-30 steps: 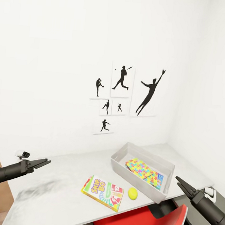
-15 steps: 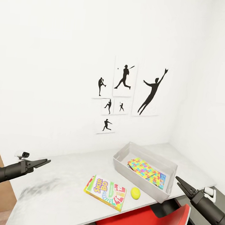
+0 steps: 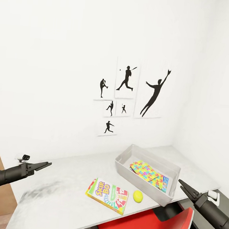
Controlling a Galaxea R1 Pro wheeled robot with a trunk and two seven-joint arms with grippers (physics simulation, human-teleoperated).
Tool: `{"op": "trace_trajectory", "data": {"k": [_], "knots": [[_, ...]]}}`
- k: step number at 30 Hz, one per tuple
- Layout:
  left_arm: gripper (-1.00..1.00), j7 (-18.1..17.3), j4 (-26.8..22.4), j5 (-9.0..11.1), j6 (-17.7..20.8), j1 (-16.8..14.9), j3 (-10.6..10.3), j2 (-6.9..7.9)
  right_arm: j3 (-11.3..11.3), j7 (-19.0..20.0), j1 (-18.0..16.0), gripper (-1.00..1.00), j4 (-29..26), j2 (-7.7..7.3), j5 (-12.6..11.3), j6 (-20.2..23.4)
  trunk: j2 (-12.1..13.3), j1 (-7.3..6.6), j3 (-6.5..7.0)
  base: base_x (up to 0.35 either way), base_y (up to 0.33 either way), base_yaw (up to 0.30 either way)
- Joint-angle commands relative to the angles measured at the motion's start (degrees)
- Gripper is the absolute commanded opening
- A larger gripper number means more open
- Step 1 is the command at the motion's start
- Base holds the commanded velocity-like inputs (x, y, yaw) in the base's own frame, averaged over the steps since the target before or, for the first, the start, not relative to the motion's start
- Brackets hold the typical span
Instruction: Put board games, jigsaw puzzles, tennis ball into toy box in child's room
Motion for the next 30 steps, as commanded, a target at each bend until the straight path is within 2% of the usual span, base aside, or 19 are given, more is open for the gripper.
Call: {"op": "trace_trajectory", "data": {"k": [1, 12, 14, 16, 19, 21, 22, 23, 24, 25, 26, 28, 29, 30], "knots": [[1.0, -0.2, 0.0, 0.0, 0.6, 0.0, 0.0, 0.01, -0.1, 0.1, 0.0, 1.0, 0.0, 0.0, 0.0, 0.3, 0.0, 0.02, -0.02, 0.0, 0.0, 0.0], [1.0, -0.2, 0.1, -0.1, 0.5, 0.0, 0.0, 0.01, 0.1, -0.3, 0.0, 1.0, -0.1, 0.02, 0.1, 0.3, 0.0, 0.02, -0.02, 0.0, 0.0, 0.0], [1.0, -0.2, 0.1, 0.0, 0.5, 0.0, 0.0, 0.01, 1.3, -0.6, 0.0, 1.0, -0.1, 0.01, 0.1, 0.5, 0.0, 0.02, -0.02, 0.0, 0.0, 0.0], [1.0, -0.2, 0.1, -0.1, 0.5, 0.0, 0.0, 0.01, 3.6, -1.2, -0.3, 1.0, -0.1, -0.32, 0.1, 1.0, 0.0, 0.02, -0.02, 0.0, 0.0, 0.0], [1.0, -0.2, 0.1, -0.1, 0.6, 0.0, 0.0, 0.01, 5.8, -3.2, -1.1, 1.0, -0.1, -0.72, 0.1, 2.3, 0.0, 0.02, -0.02, 0.0, 0.0, 0.0], [1.0, -0.2, 0.1, -0.2, 0.6, 0.0, 0.0, 0.01, 7.2, -7.0, -4.1, 1.0, -0.1, -0.75, 0.1, 5.1, 0.0, 0.02, -0.02, 0.0, 0.0, 0.0], [1.0, -0.2, 0.1, -0.2, 0.6, 0.0, 0.0, 0.01, 8.1, -10.2, -7.3, 1.0, -0.1, -0.52, 0.0, 7.3, 0.0, 0.02, -0.02, 0.0, 0.0, 0.0], [1.0, -0.2, 0.1, -0.2, 0.6, 0.0, 0.0, 0.01, 8.7, -12.0, -9.0, 1.0, -0.1, -0.44, -0.1, 8.1, 0.0, 0.02, -0.02, 0.0, 0.0, 0.0], [1.0, -0.2, 0.1, -0.2, 0.6, 0.0, 0.0, 0.01, 10.6, -16.0, -12.3, 1.0, -0.1, -0.31, -0.2, 9.2, 0.0, 0.02, -0.02, 0.0, 0.0, 0.0], [1.0, -0.2, 0.1, -0.2, 0.6, 0.0, 0.0, 0.02, 12.0, -18.0, -13.9, 1.0, -0.1, -0.27, -0.3, 9.6, 0.0, 0.02, -0.02, 0.0, 0.0, 0.0], [1.0, -0.2, 0.1, -0.2, 0.6, 0.0, 0.1, 0.05, 15.3, -22.1, -16.9, 1.0, 0.0, -0.22, -0.5, 10.1, 0.0, 0.02, -0.02, 0.0, 0.0, 0.0], [1.0, -0.2, 0.1, -0.2, 0.6, 0.0, 0.1, 0.07, 19.0, -26.3, -20.0, 1.0, 0.1, -0.12, -0.6, 10.1, 0.0, 0.02, -0.02, 0.0, 0.015, 0.0], [1.0, -0.2, 0.1, -0.2, 0.6, 0.0, 0.1, 0.08, 22.8, -30.8, -23.2, 1.0, 0.4, 0.0, -0.7, 10.1, 0.0, 0.02, -0.02, 0.0, 0.081, 0.0], [1.0, -0.2, 0.1, -0.2, 0.6, 0.0, 0.1, 0.08, 24.7, -33.2, -24.7, 1.0, 0.8, 0.07, -0.8, 10.1, 0.0, 0.02, -0.02, 0.0, 0.114, 0.0]]}}
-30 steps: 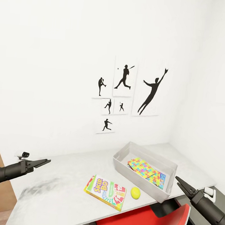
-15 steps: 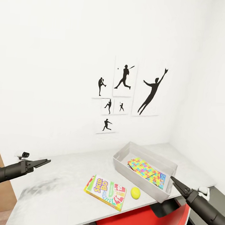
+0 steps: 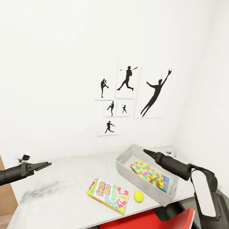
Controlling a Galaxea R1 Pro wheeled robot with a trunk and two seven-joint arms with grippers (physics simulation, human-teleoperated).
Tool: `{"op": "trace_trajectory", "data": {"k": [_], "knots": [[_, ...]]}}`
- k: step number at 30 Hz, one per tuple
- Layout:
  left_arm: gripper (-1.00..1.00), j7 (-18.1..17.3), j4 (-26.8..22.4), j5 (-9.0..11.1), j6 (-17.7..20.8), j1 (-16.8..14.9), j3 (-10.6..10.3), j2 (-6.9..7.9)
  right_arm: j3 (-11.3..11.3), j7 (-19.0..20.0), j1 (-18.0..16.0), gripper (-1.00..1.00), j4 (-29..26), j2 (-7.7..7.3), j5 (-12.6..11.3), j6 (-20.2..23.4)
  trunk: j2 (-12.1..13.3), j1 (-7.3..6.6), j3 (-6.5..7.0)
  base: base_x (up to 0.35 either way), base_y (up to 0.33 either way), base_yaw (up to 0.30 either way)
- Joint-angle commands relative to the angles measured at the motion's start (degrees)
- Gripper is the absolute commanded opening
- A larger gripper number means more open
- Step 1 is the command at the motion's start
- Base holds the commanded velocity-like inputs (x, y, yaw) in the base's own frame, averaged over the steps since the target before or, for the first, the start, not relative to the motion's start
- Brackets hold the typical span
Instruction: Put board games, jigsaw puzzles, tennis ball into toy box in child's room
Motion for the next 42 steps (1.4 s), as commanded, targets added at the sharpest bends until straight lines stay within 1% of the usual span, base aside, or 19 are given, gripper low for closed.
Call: {"op": "trace_trajectory", "data": {"k": [1, 2, 3, 4, 5, 6, 8, 9, 10, 13, 20, 24, 30, 39, 42], "knots": [[1.0, -0.2, 0.0, 0.0, 0.6, 0.0, 0.0, 0.02, 3.5, -4.2, -3.1, 1.0, 0.9, 0.34, 0.6, 0.3, -0.1, 0.02, -0.03, -0.005, 0.172, 0.0], [1.0, -0.2, 0.0, 0.0, 0.6, 0.0, 0.0, 0.02, 5.0, -6.5, -4.4, 1.0, 1.6, 0.64, 0.6, 0.3, -0.1, 0.02, -0.03, -0.013, 0.194, 0.0], [1.0, -0.2, 0.0, 0.0, 0.6, 0.0, 0.0, 0.02, 7.7, -10.9, -6.9, 1.0, 3.2, 1.6, 0.5, 0.3, -0.1, 0.02, -0.03, -0.036, 0.226, 0.0], [1.0, -0.2, 0.0, 0.0, 0.7, 0.0, 0.0, 0.03, 9.7, -14.7, -8.9, 1.0, 5.2, 2.93, 0.5, 0.3, -0.1, 0.02, -0.03, -0.054, 0.247, 0.0], [1.0, -0.2, 0.0, 0.0, 0.7, 0.0, 0.0, 0.03, 10.4, -16.4, -9.7, 1.0, 6.3, 3.67, 0.4, 0.3, -0.1, 0.02, -0.03, -0.062, 0.254, 0.0], [1.0, -0.2, 0.0, 0.0, 0.7, 0.0, -0.1, 0.03, 11.4, -19.3, -11.0, 1.0, 8.5, 5.13, 0.4, 0.3, -0.1, 0.02, -0.03, -0.077, 0.265, 0.0], [1.0, -0.2, 0.0, 0.0, 0.7, 0.0, 0.0, 0.06, 12.1, -21.6, -12.0, 1.0, 10.5, 6.43, 0.5, 0.3, -0.1, 0.02, -0.03, -0.086, 0.27, 0.0], [1.0, -0.2, 0.0, 0.0, 0.7, 0.0, 0.0, 0.11, 12.6, -23.4, -12.6, 1.0, 12.2, 7.45, 0.5, 0.3, -0.1, 0.02, -0.03, -0.098, 0.276, 0.0], [1.0, -0.2, 0.0, 0.0, 0.8, 0.0, 0.0, 0.19, 13.0, -24.8, -13.1, 1.0, 13.5, 8.15, 0.5, 0.3, -0.1, 0.02, -0.03, -0.106, 0.279, 0.0], [1.0, -0.2, 0.0, 0.0, 0.8, 0.0, 0.1, 0.36, 13.4, -26.4, -13.5, 1.0, 15.4, 8.88, 0.5, 0.3, -0.1, 0.02, -0.03, -0.113, 0.28, 0.0], [1.0, -0.2, 0.0, 0.2, 0.7, 0.0, 0.1, 0.53, 13.5, -27.4, -13.7, 1.0, 19.0, 9.29, 0.5, 0.3, -0.1, 0.02, -0.03, -0.051, 0.149, 0.0], [1.0, -0.2, 0.0, 0.2, 0.7, 0.0, 0.1, 0.55, 13.2, -27.4, -13.7, 1.0, 20.7, 9.0, 0.4, 0.3, -0.1, 0.02, -0.03, -0.008, 0.171, 0.0], [1.0, -0.2, 0.0, 0.2, 0.8, 0.0, 0.1, 0.53, 13.1, -27.4, -13.5, 1.0, 21.2, 8.79, 0.7, 0.3, -0.1, 0.02, -0.03, -0.002, 0.17, 0.0], [1.0, -0.2, 0.1, 0.2, 0.7, 0.0, 0.1, 0.55, 13.4, -27.8, -13.5, 1.0, 21.5, 9.26, 1.2, 0.3, -0.1, 0.02, -0.03, 0.0, 0.023, 0.0], [1.0, -0.2, 0.1, 0.2, 0.6, 0.0, 0.1, 0.56, 13.3, -28.8, -13.6, 1.0, 22.4, 9.26, 1.2, 0.3, -0.1, 0.02, -0.05, 0.0, 0.003, 0.0]]}}
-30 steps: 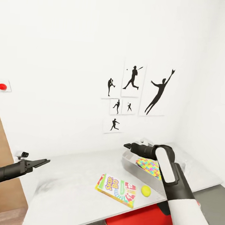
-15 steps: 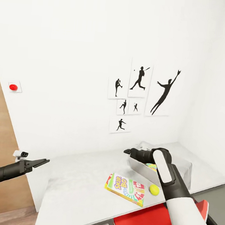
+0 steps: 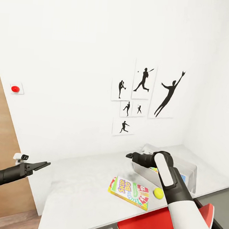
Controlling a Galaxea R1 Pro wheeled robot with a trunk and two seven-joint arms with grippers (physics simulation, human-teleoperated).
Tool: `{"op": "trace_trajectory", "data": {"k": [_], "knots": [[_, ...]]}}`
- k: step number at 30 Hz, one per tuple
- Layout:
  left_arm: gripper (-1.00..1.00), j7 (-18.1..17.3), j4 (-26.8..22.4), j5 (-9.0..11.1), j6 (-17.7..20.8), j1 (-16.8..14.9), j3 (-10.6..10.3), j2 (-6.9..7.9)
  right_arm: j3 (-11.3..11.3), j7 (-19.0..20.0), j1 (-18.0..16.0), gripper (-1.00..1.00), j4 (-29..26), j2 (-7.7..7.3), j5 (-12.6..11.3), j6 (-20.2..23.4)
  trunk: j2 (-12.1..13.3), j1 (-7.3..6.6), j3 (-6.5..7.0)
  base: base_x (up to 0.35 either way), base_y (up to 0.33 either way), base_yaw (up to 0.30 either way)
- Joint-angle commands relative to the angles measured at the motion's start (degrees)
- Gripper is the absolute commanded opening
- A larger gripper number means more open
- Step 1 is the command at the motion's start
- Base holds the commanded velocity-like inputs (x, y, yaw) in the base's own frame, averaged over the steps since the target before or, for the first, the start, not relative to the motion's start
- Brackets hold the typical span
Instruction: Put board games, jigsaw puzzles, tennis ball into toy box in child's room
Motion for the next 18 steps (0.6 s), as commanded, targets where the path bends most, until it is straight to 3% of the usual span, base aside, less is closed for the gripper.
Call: {"op": "trace_trajectory", "data": {"k": [1, 18], "knots": [[1.0, -0.2, 0.0, 0.0, 0.6, 0.0, 0.0, 0.01, 0.0, -1.0, 0.0, 1.0, 0.3, -0.07, -0.6, 0.1, 0.0, 0.02, -0.06, 0.0, 0.001, 0.0], [1.0, -0.2, 0.0, 0.0, 0.6, 0.0, 0.0, 0.01, -1.8, -2.8, -0.9, 1.0, 5.5, -1.72, -0.6, 0.1, 0.0, 0.02, -1.45, 0.0, 0.0, 0.0]]}}
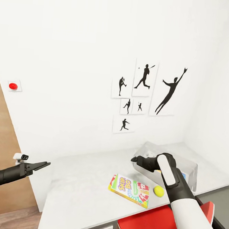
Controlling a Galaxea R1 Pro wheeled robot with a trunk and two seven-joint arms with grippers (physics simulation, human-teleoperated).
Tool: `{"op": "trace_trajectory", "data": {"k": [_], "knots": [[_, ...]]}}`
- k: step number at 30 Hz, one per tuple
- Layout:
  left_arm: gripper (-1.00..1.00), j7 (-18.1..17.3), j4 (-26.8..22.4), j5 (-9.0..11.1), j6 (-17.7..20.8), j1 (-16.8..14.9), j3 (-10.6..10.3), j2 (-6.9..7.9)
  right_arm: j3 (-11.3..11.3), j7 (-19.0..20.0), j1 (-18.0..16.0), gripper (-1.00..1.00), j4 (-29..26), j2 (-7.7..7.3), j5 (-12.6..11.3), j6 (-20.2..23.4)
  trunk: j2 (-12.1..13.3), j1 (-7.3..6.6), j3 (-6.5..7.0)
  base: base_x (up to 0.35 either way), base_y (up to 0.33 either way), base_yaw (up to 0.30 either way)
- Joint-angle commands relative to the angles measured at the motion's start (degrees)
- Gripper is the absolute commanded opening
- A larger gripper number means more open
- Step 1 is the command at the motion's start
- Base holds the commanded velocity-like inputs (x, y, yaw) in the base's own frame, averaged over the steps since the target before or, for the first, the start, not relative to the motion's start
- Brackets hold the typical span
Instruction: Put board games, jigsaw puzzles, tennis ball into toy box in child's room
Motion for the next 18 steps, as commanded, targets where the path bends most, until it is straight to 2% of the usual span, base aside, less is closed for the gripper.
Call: {"op": "trace_trajectory", "data": {"k": [1, 10, 18], "knots": [[1.0, -0.2, 0.0, 0.0, 0.6, 0.0, 0.0, 0.01, -0.1, -0.6, -0.2, 1.0, 0.4, -0.1, -0.6, 0.1, -0.1, 0.02, -0.12, 0.0, 0.0, 0.0], [1.0, -0.2, 0.0, 0.0, 0.6, 0.0, 0.2, 0.07, -0.5, -0.7, -2.4, 1.0, 3.4, -0.05, -0.6, 0.0, -0.1, 0.02, -0.97, 0.0, 0.0, 0.0], [1.0, -0.2, 0.0, -0.2, 0.6, 0.0, 2.5, 0.09, -0.5, -0.7, -3.2, 1.0, 4.4, -0.09, -0.5, -0.1, -0.1, 0.02, -1.72, 0.0, 0.101, 0.0]]}}
